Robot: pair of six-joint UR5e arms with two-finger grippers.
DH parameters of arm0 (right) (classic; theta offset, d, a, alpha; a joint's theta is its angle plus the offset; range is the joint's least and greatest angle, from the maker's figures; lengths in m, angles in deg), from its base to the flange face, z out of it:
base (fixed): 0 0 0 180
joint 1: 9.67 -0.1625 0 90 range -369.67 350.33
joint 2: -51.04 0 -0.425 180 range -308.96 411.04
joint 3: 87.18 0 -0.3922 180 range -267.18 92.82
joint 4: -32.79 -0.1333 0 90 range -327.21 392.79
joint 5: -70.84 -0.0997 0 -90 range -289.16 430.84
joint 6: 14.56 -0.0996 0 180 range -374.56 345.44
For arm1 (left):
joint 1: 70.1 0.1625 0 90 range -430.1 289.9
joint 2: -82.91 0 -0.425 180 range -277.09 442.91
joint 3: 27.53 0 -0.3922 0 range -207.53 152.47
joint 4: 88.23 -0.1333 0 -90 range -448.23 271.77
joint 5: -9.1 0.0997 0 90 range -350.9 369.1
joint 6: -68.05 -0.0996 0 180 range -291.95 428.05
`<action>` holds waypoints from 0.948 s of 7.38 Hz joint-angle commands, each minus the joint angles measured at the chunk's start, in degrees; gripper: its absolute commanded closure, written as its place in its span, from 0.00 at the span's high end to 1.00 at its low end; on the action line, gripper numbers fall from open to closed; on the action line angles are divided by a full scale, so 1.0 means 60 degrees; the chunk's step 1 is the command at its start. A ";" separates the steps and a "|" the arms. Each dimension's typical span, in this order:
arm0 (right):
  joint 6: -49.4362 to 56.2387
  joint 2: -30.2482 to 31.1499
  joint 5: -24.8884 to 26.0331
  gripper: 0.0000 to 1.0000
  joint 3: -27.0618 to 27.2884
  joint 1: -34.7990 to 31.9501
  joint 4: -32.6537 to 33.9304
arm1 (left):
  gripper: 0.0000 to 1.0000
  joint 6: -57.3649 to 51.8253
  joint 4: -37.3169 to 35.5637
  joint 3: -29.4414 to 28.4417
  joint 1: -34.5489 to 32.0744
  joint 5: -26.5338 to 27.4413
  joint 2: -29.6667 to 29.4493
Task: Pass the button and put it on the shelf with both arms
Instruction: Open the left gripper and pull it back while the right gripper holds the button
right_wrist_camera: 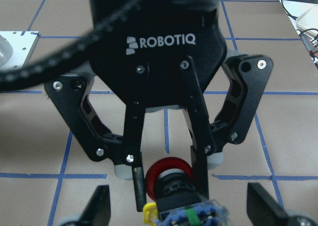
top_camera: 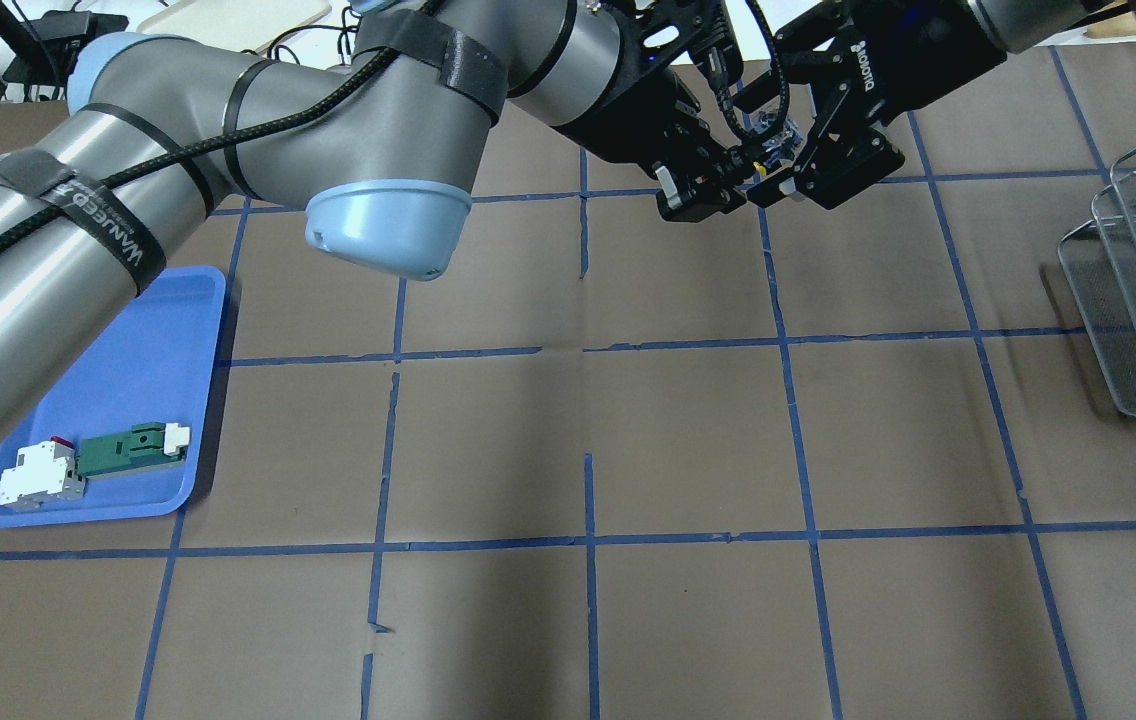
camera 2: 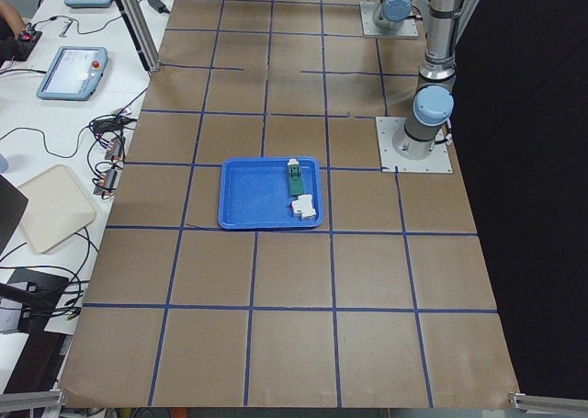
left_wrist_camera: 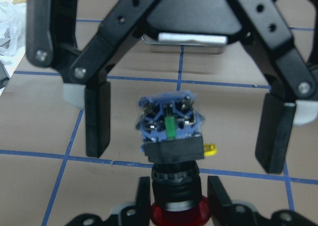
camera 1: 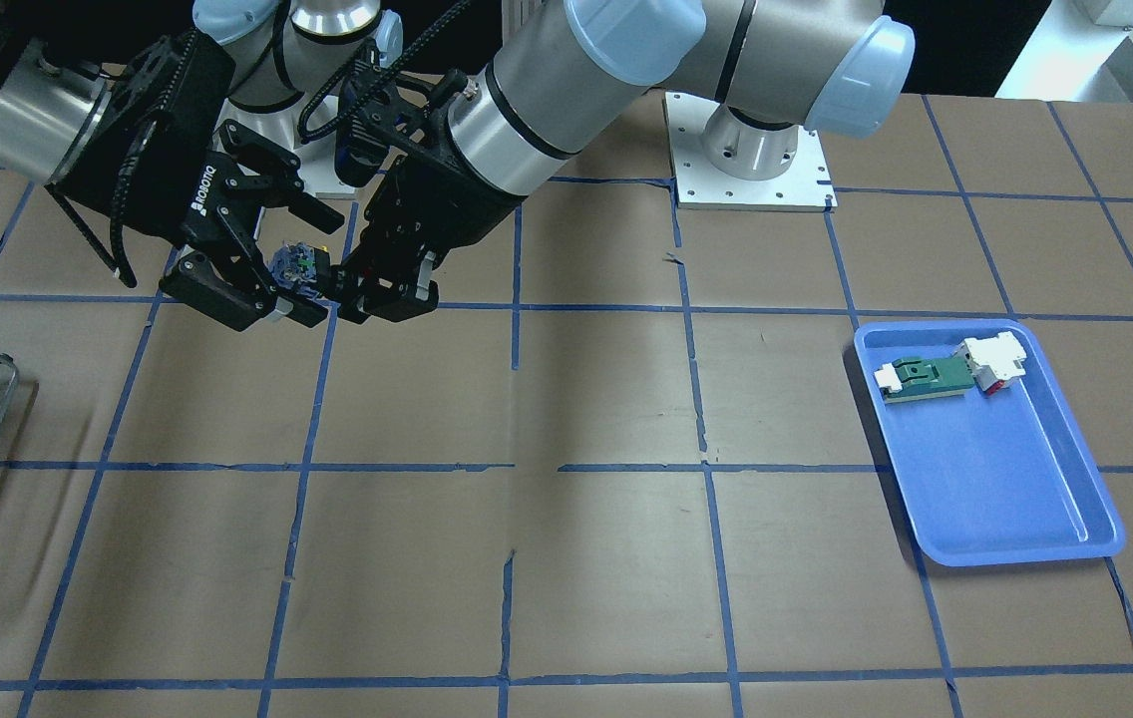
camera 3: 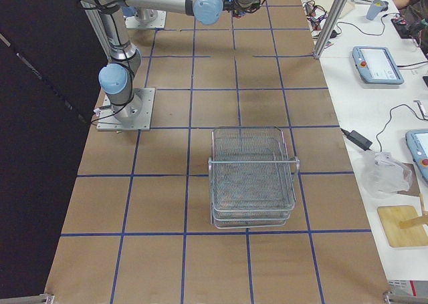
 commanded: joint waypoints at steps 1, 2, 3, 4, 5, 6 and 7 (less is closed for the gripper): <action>-0.0017 -0.0046 0.0118 0.96 -0.0020 -0.0003 0.0038 | 0.00 0.0011 0.0000 0.0095 0.0007 -0.0011 0.0110; -0.0017 -0.0047 0.0119 0.71 -0.0020 0.0026 0.0038 | 0.00 0.0011 0.0000 0.0183 0.0021 -0.0011 0.0226; -0.0017 -0.0032 0.0119 0.31 -0.0035 0.0026 0.0038 | 0.00 0.0011 0.0000 0.0213 0.0007 -0.0011 0.0256; -0.0017 0.0026 0.0177 0.00 -0.0035 0.0026 0.0052 | 0.00 0.0083 0.0000 0.0199 0.0021 0.0018 0.0242; -0.0017 0.0056 0.0467 0.00 -0.0050 0.0026 0.0038 | 0.00 0.0099 0.0000 0.0184 0.0007 0.0018 0.0257; -0.0017 0.0056 0.0456 0.00 -0.0035 0.0026 0.0038 | 0.00 0.0113 0.0000 0.0184 0.0007 0.0047 0.0286; -0.0031 0.0070 0.0441 0.00 -0.0050 0.0026 0.0038 | 0.39 0.0273 0.0000 0.0054 0.0007 0.0120 0.0315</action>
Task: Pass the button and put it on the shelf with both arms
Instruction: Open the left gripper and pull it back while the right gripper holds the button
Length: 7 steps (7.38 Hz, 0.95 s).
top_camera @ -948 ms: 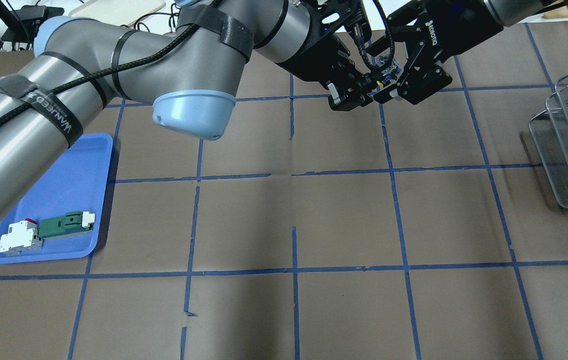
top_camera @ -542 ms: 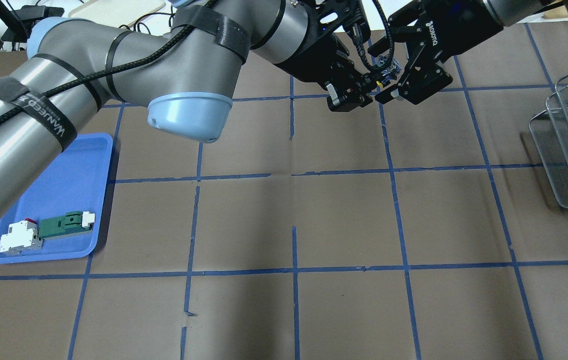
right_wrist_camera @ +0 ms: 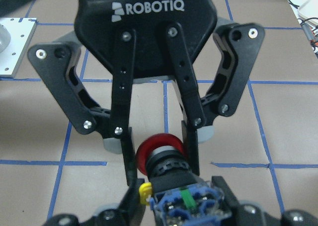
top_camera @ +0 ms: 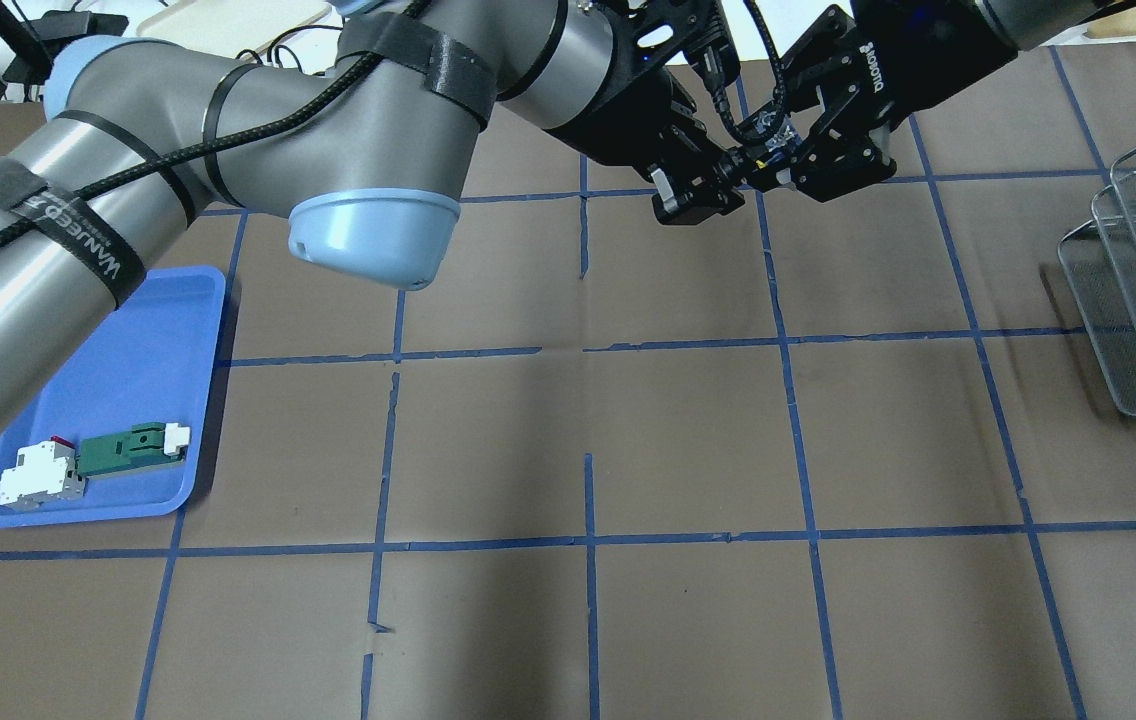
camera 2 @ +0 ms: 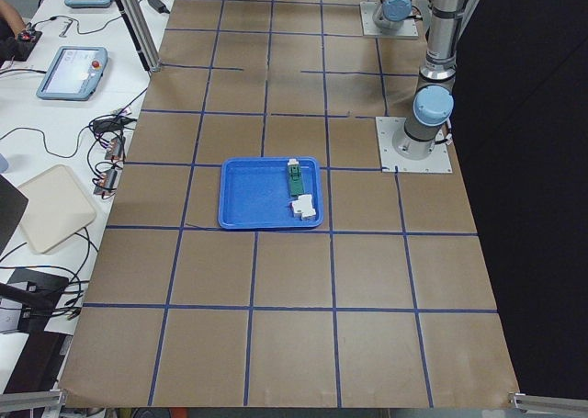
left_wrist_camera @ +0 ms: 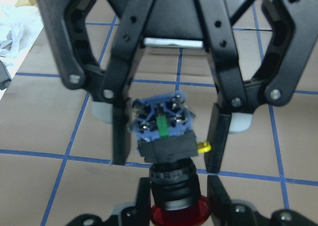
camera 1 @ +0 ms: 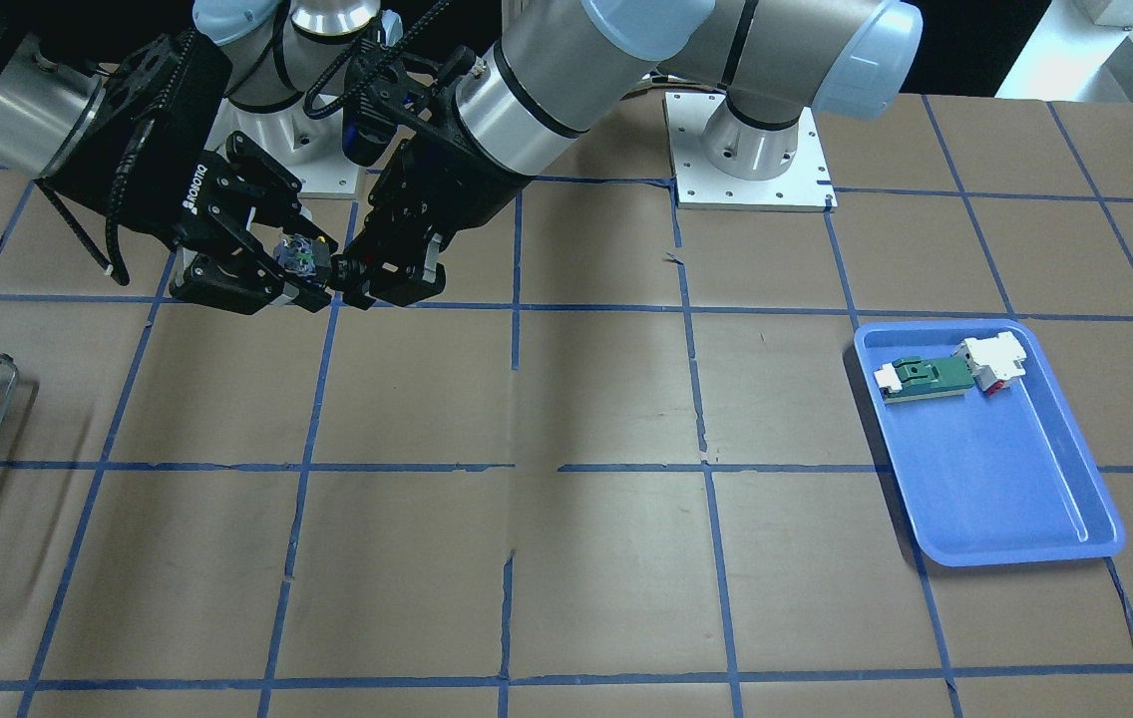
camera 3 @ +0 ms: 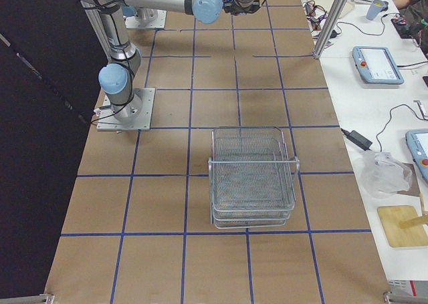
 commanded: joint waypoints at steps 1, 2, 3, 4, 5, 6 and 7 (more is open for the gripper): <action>-0.0011 0.0018 0.0010 0.00 -0.0008 0.0000 -0.0004 | 0.50 0.0252 -0.0002 -0.0162 -0.0002 0.0098 0.0108; -0.0011 0.0018 0.0024 0.00 -0.0008 0.0000 -0.0004 | 1.00 0.0268 0.0085 -0.0191 0.0013 0.0142 0.0196; -0.0026 0.0018 0.0039 0.00 -0.0008 0.0000 -0.0004 | 1.00 0.0268 0.0188 -0.0163 0.0056 0.0142 0.0270; -0.0011 0.0003 0.0054 0.00 -0.0008 0.0000 -0.0004 | 1.00 0.0268 0.0189 -0.0177 0.0158 0.0142 0.0328; -0.0055 -0.0113 0.0097 0.00 0.0007 0.0189 0.0069 | 1.00 0.0283 0.0203 -0.0191 0.0319 0.0244 0.0488; -0.0070 -0.0201 0.0431 0.00 0.0036 0.0901 0.0084 | 1.00 0.0283 0.0377 -0.0134 0.0756 0.0825 0.0693; -0.0012 -0.0608 0.1073 0.00 -0.0036 0.1996 0.0142 | 1.00 0.0587 0.0916 -0.0075 0.1079 0.1440 0.0898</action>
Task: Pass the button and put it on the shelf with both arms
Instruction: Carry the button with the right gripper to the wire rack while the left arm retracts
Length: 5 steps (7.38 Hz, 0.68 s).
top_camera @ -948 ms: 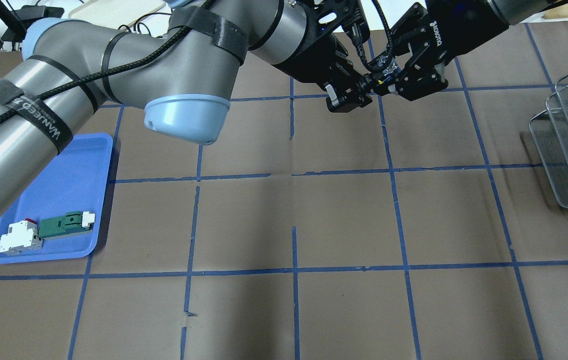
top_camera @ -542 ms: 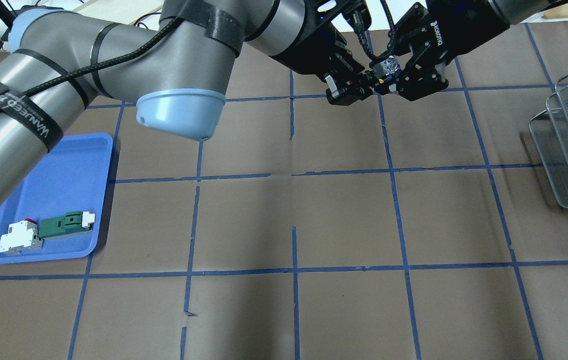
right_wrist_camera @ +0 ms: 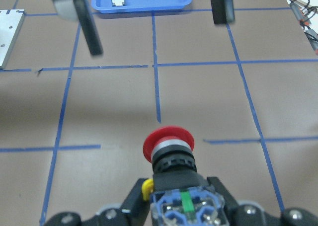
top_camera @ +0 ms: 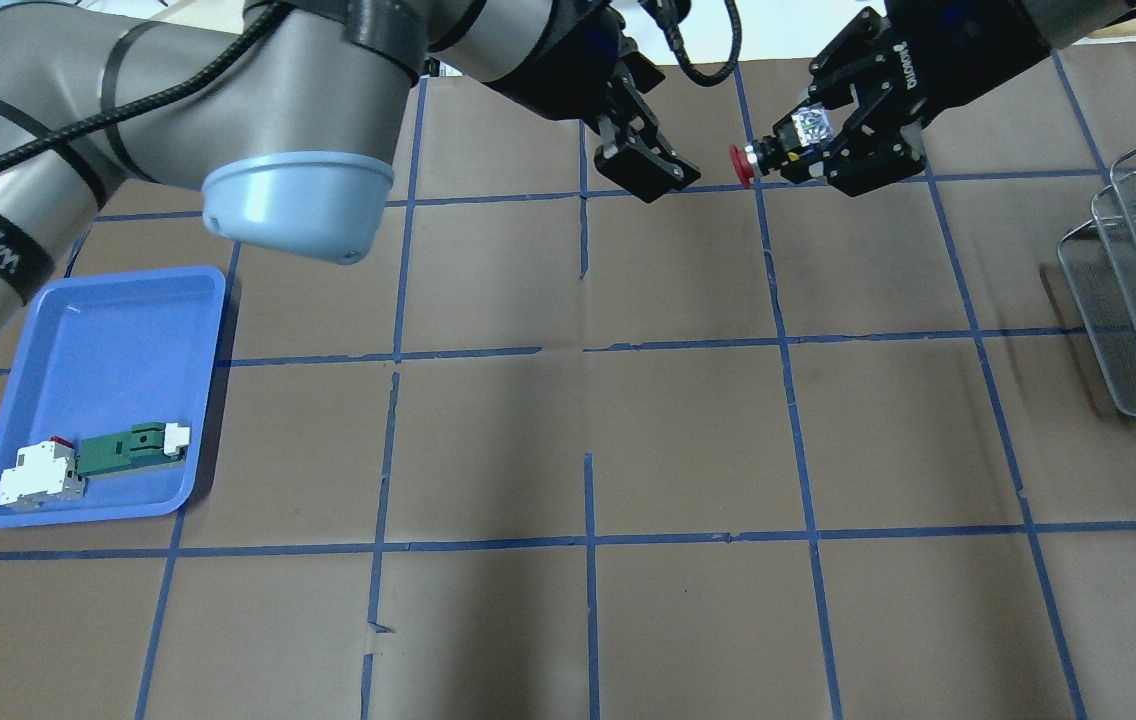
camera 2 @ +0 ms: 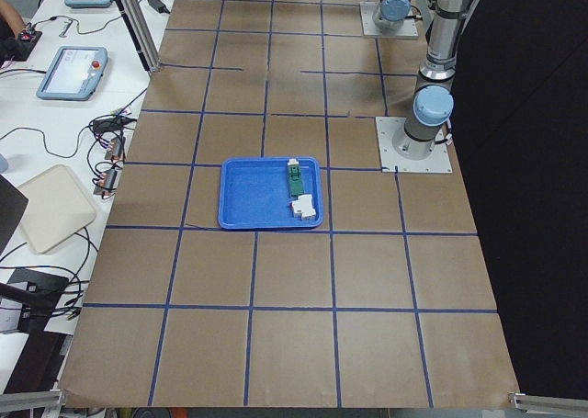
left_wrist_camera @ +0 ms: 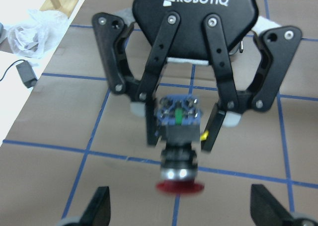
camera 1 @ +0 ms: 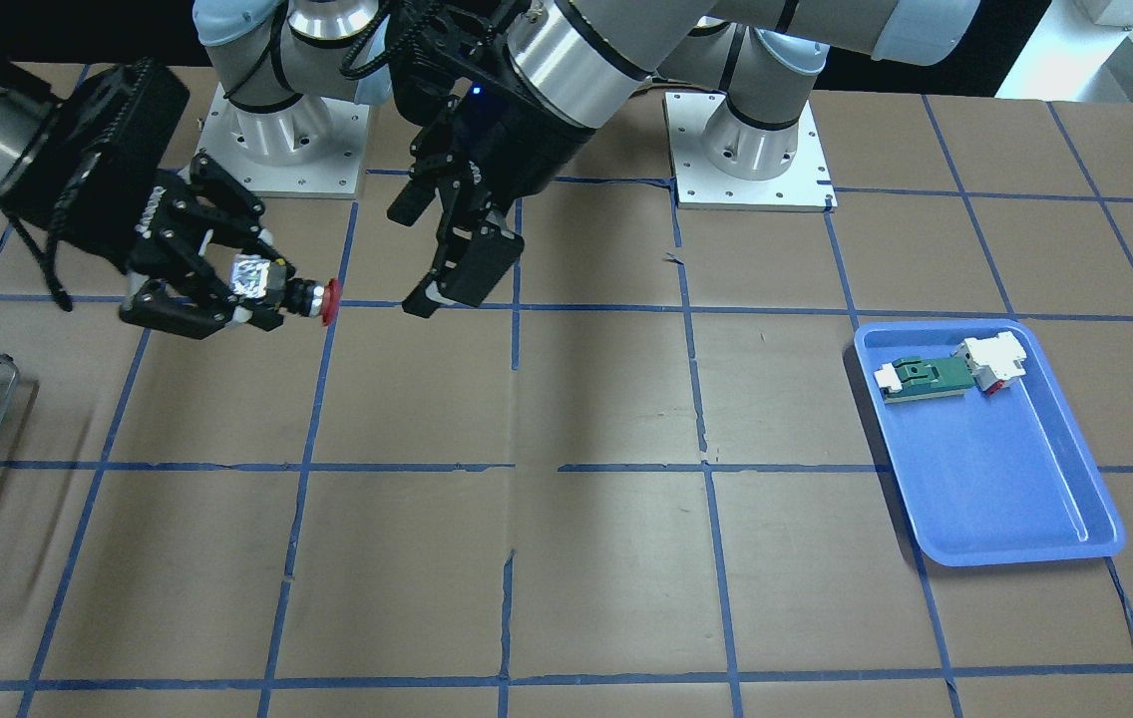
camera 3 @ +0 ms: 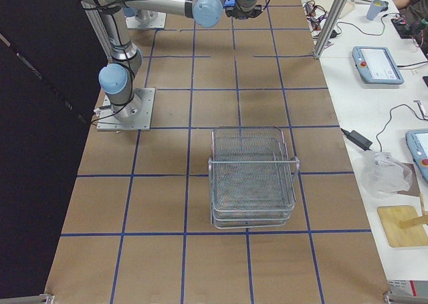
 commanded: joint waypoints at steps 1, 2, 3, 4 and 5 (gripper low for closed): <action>0.0179 -0.1101 0.1305 0.00 -0.0330 0.2240 0.0567 | 1.00 0.0626 0.1577 0.0092 0.0757 0.1552 0.0397; 0.0210 -0.1660 0.2240 0.00 -0.0797 0.3049 0.0905 | 1.00 0.1239 0.1849 0.0252 0.1166 0.2198 0.0456; 0.0297 -0.1984 0.3149 0.00 -0.1034 0.3622 0.1300 | 1.00 0.2188 0.2200 0.0572 0.1591 0.2248 0.0471; 0.0341 -0.2162 0.3578 0.00 -0.1021 0.4397 0.1667 | 1.00 0.2908 0.2247 0.1112 0.2102 0.2452 0.0544; 0.0617 -0.2439 0.3742 0.00 -0.0949 0.5173 0.2207 | 1.00 0.3046 0.2393 0.1219 0.2456 0.3136 0.0806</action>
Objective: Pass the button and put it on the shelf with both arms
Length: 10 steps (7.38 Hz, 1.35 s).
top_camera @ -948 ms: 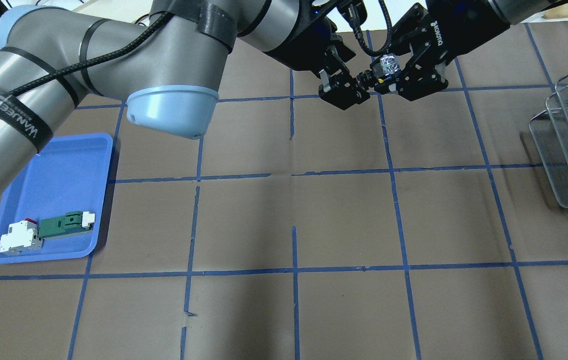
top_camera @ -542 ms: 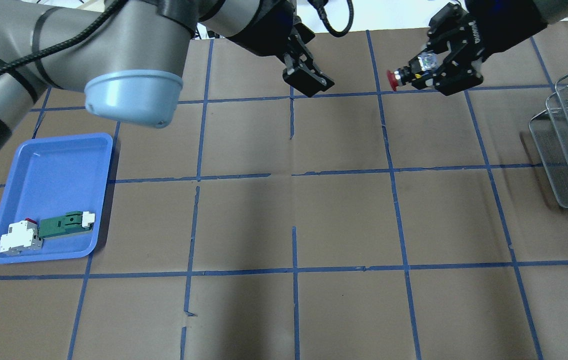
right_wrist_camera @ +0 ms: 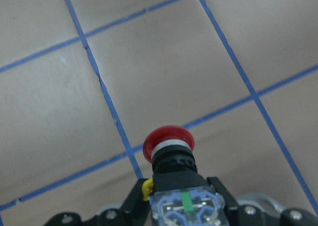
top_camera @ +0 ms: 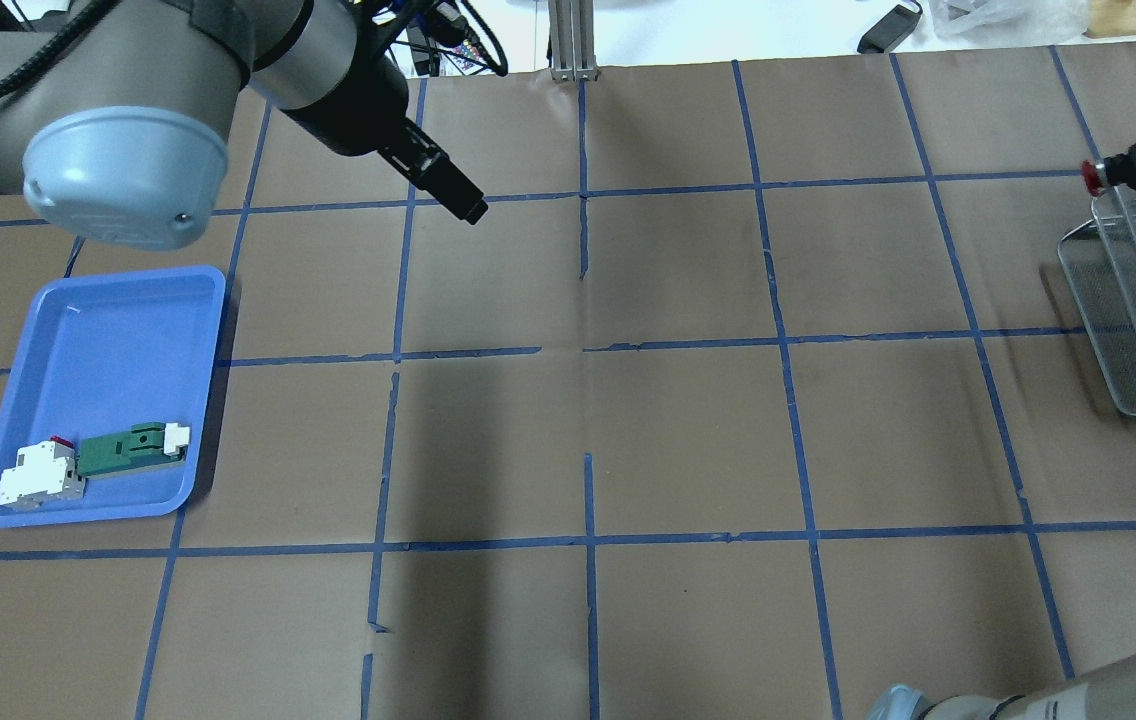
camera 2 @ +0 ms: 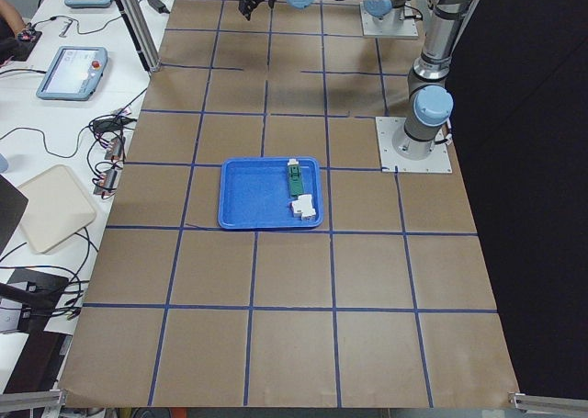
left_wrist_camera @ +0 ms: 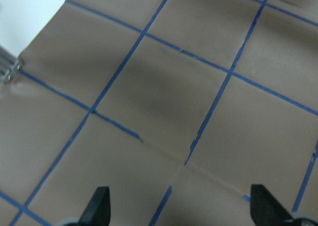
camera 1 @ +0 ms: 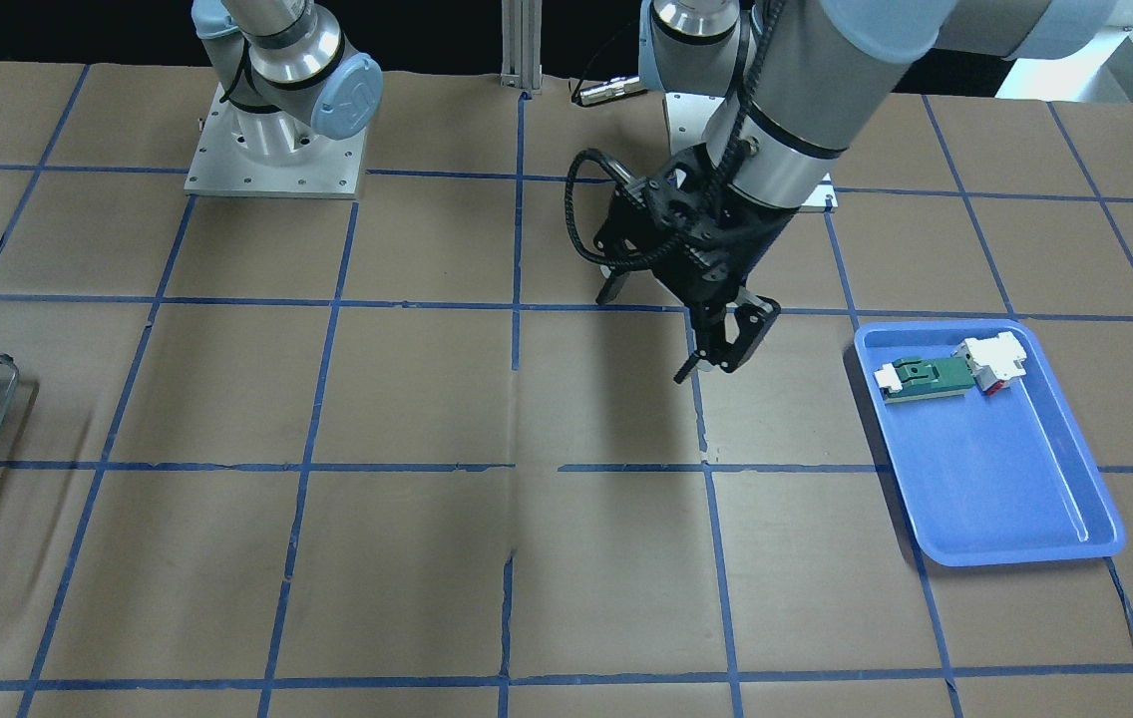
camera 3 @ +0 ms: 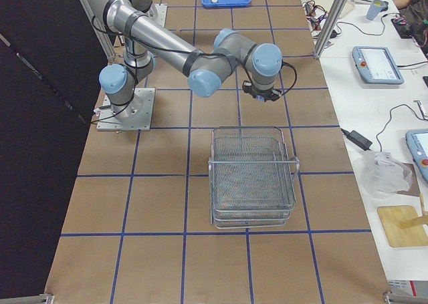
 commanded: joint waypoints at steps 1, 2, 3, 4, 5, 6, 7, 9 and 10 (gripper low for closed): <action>0.0533 -0.0566 0.0440 0.00 -0.0019 0.1374 0.0711 | 1.00 0.1444 0.0243 0.0436 0.0601 0.1676 0.0555; 0.0522 -0.0582 0.0542 0.00 0.0024 0.1465 0.0726 | 1.00 0.2744 0.0911 0.0467 0.0660 0.2020 0.0747; 0.0406 -0.0539 0.0514 0.14 0.0025 0.1480 0.0610 | 1.00 0.3830 0.1019 0.0481 0.0675 0.2038 0.0894; 0.0216 -0.0538 0.0470 0.42 0.0054 0.1466 0.0595 | 1.00 0.5030 0.1020 0.0482 0.0690 0.2067 0.1041; 0.0069 -0.0582 0.0383 0.75 0.0069 0.1466 0.0290 | 1.00 0.6377 0.1150 0.0453 0.0646 0.2343 0.1100; -0.0324 -0.0495 0.0382 0.89 0.0069 0.1422 0.0026 | 1.00 0.6622 0.1833 0.0206 0.0675 0.2767 0.0985; -0.0937 -0.0364 0.0440 0.95 0.0069 0.1393 -0.0020 | 1.00 0.6668 0.2246 0.0116 0.0617 0.2742 0.0998; -0.2454 0.0525 0.0512 0.98 0.0374 0.0855 -0.0474 | 1.00 0.6785 0.2584 -0.0204 0.0661 0.2712 0.0780; -0.3714 0.1241 0.0833 1.00 0.0637 0.0039 -0.0489 | 1.00 0.6786 0.3240 -0.0584 0.0733 0.2698 0.0749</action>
